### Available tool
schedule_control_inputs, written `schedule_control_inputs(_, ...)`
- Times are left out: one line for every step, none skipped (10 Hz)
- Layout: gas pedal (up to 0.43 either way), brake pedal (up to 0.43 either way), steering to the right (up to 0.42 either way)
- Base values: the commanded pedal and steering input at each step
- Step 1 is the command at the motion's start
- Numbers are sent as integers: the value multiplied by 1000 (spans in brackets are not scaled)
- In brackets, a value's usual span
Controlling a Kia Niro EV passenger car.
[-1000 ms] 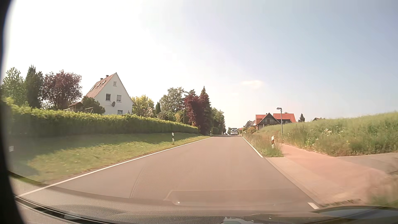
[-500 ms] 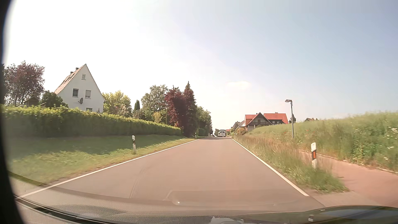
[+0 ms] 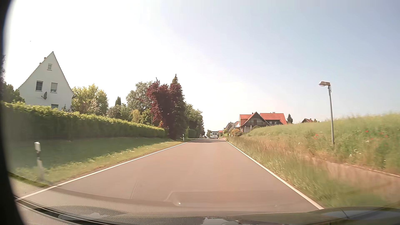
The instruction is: Follow the waypoints while adhering to traffic rules and regulations
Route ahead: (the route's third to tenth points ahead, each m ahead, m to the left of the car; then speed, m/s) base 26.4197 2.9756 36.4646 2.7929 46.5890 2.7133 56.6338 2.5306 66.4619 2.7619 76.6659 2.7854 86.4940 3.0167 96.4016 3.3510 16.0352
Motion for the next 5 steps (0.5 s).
schedule_control_inputs(280,0,13)
schedule_control_inputs(268,0,11)
schedule_control_inputs(268,0,8)
schedule_control_inputs(268,0,4)
schedule_control_inputs(268,0,1)
